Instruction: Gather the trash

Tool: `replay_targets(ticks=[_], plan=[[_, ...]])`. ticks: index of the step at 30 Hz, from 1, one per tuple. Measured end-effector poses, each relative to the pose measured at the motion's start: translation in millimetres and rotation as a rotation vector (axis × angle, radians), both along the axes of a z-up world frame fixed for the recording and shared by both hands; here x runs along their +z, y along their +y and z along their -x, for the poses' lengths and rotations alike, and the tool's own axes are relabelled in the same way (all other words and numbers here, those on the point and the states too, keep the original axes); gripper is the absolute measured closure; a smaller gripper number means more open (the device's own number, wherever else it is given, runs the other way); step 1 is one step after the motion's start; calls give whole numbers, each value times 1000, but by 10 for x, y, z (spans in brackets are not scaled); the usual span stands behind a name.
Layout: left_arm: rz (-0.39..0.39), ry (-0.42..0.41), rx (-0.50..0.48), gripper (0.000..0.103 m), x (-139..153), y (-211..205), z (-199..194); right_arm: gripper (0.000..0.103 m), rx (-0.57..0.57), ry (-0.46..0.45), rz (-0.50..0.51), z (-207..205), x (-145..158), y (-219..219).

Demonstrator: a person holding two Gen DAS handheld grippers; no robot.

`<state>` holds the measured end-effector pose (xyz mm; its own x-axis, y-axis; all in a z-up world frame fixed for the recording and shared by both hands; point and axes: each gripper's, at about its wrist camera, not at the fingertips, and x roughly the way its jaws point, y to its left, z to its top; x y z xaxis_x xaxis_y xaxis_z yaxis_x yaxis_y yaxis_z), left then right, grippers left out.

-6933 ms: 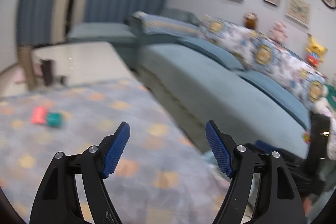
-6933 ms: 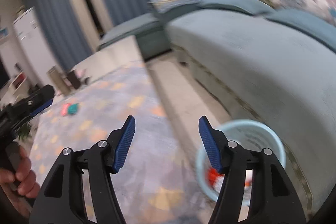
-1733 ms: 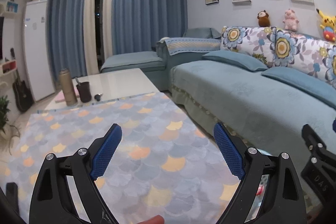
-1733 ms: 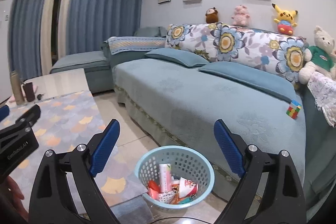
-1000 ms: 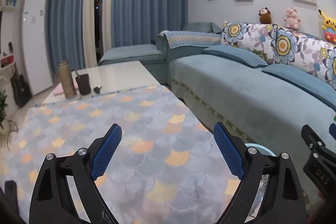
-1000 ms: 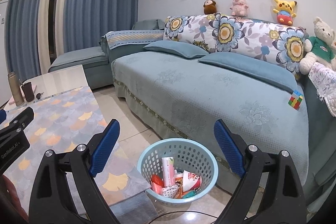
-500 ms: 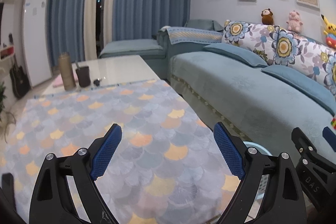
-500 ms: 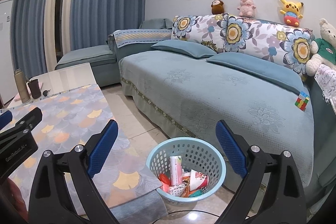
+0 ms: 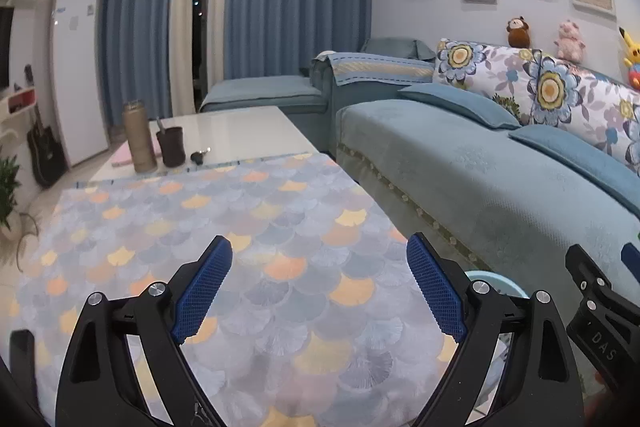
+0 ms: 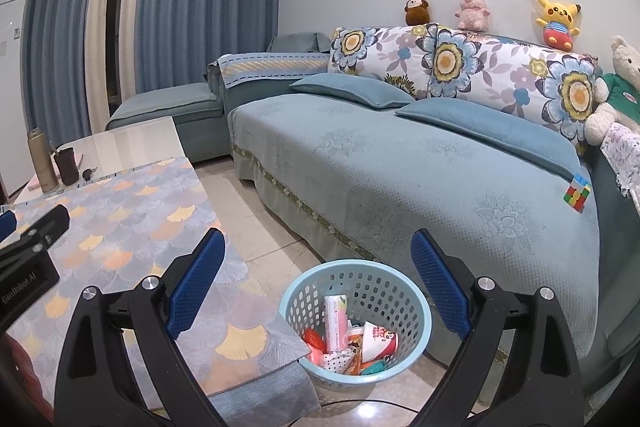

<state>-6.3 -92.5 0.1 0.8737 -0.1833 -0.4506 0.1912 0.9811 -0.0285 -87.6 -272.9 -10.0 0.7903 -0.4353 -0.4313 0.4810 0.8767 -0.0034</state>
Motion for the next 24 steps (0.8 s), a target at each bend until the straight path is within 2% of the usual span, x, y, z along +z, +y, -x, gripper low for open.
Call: replay_targets(ticks=[6,24], plan=[[16,17,-25,16,-10,30,-27,13,6,5,-1,-2,-7,22],[5,28,48,16,-21,328,-96,13,31,5,2,-49,25,169]])
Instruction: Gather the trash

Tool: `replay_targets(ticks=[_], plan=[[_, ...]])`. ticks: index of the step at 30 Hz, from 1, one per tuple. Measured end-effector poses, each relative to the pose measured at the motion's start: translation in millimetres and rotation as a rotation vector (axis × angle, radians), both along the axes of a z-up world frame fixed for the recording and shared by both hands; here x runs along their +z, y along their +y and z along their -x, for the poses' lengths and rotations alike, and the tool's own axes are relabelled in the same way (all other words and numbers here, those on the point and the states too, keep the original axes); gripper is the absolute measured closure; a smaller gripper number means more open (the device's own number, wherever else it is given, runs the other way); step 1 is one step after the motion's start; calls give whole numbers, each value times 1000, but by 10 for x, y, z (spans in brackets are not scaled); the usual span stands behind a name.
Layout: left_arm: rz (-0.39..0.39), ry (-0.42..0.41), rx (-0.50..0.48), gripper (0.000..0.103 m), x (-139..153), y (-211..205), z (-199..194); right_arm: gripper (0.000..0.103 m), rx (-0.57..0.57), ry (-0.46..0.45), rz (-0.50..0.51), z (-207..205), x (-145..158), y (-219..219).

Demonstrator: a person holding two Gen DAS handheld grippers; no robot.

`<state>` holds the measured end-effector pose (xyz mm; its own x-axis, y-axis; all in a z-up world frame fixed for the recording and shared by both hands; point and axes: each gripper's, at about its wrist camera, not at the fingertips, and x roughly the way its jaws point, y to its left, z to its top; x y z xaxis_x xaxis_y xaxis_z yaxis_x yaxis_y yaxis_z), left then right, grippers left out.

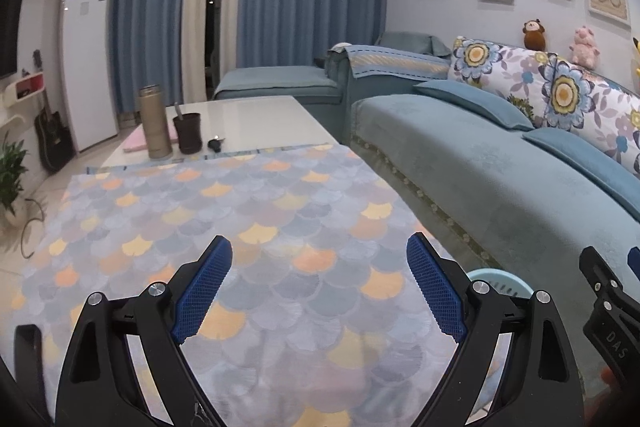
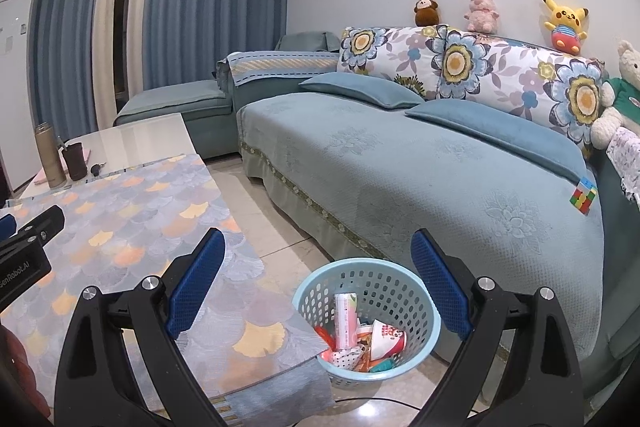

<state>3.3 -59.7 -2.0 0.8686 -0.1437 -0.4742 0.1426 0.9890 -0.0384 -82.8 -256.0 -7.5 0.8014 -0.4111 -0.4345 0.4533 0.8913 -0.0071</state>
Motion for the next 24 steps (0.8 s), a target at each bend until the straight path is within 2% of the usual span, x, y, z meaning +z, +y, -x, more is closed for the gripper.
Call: replay_targets(ticks=[6,24], plan=[[-20,-15,58,16,25,156,1,13,17,5,10,-30,15,146],[5,-49,162,16,136,642,52,13,74,37,19,-165,-3,529]])
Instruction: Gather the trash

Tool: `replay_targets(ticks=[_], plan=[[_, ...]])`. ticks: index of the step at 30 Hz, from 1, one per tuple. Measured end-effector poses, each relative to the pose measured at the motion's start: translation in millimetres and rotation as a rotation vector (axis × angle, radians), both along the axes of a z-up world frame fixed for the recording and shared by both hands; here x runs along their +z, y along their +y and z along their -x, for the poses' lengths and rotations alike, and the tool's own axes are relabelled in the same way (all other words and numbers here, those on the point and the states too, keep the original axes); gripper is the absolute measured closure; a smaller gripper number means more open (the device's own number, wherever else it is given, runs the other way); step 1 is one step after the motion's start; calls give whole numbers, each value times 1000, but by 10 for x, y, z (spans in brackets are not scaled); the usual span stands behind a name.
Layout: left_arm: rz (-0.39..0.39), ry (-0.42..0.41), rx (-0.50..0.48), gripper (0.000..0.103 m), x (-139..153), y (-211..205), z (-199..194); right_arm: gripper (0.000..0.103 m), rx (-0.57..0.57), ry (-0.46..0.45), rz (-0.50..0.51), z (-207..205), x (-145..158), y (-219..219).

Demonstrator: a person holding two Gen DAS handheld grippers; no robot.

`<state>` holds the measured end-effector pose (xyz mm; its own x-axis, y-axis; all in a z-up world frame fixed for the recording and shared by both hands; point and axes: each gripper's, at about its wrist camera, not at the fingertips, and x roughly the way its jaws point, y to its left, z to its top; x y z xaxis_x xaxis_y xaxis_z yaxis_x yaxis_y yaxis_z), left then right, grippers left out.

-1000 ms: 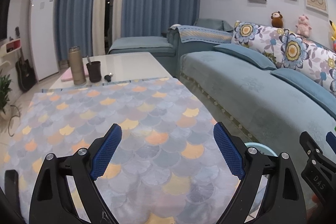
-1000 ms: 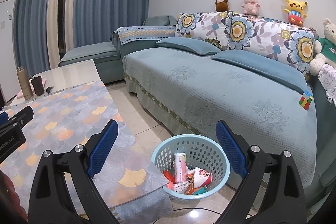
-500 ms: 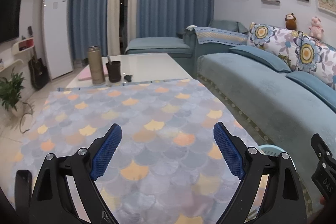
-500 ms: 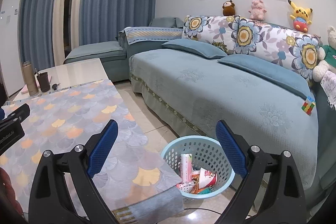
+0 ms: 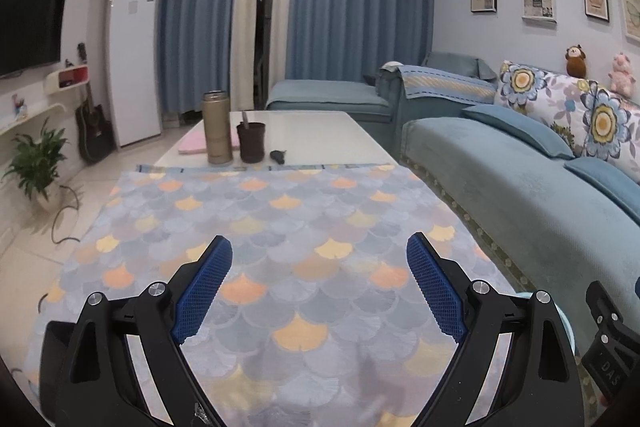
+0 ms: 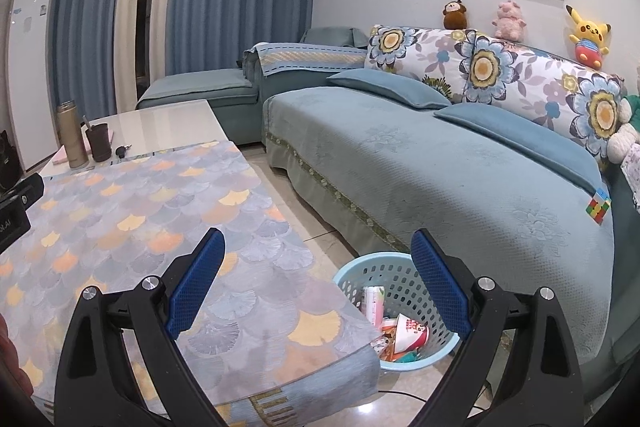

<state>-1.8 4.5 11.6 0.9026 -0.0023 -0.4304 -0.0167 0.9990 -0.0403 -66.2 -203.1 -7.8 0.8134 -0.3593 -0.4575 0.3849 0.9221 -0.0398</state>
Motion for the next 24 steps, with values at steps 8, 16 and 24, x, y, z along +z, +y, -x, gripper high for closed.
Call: replay_targets(ticks=[8,16,24], plan=[[-4,-6,5,16,10,63,21,13,29,-3,14,-27,2,173],[-34,4,19,16,11,151,-21,13,44,6,9,-63,-2,249],[-52,38,86,17,-51,547,-193,13,147,33,-9,-360,-19,464]])
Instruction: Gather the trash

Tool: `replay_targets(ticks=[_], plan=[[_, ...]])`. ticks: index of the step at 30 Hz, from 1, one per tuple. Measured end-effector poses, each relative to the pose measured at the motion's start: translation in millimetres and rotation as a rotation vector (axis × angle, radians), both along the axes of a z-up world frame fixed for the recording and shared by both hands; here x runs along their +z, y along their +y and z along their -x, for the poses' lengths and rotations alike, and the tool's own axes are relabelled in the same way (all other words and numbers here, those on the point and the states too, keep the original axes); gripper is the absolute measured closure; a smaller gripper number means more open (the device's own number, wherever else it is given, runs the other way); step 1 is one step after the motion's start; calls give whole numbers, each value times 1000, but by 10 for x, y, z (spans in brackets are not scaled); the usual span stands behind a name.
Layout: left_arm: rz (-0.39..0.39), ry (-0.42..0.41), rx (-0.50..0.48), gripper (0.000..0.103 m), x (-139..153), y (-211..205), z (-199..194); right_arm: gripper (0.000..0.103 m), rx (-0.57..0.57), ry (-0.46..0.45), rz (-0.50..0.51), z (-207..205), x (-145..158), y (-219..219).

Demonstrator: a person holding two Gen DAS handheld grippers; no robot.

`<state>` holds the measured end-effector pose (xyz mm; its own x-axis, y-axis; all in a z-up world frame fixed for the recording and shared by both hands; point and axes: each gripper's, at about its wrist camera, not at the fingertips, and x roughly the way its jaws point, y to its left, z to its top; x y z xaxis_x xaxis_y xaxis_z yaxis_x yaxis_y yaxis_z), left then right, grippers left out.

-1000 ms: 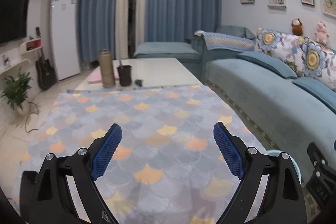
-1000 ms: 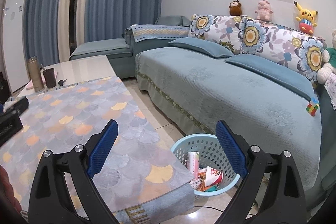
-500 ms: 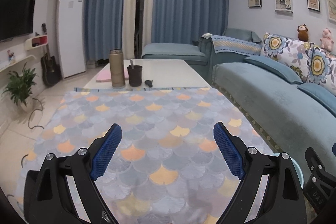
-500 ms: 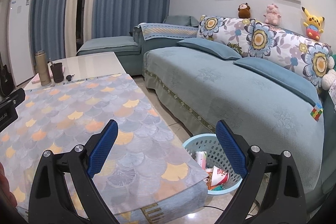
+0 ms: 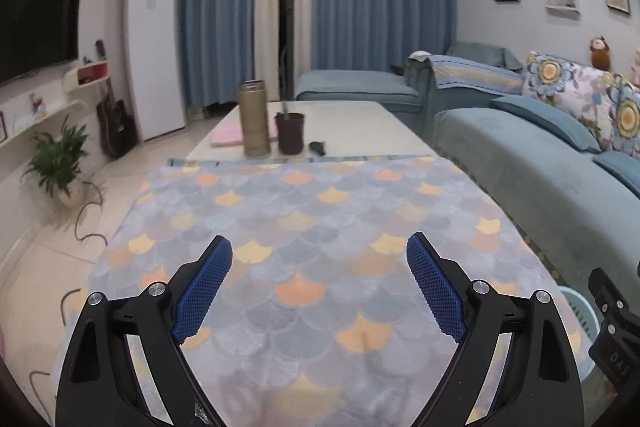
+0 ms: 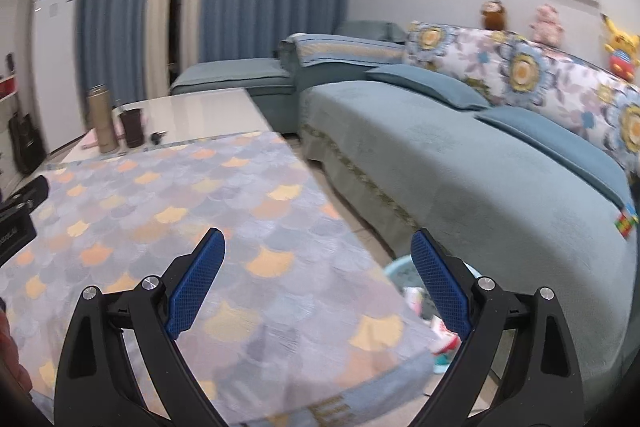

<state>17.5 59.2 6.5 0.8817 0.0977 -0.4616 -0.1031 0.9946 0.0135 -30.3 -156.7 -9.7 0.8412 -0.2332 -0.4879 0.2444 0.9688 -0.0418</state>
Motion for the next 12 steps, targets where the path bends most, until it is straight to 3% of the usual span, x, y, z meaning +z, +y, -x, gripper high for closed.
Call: replay_targets(ticks=[4,12], plan=[[-44,6,15,17,-101,55,-106,13,99,2,26,-212,-15,246],[28,120,2,16,-494,175,-397,13,204,127,6,-802,-393,465]])
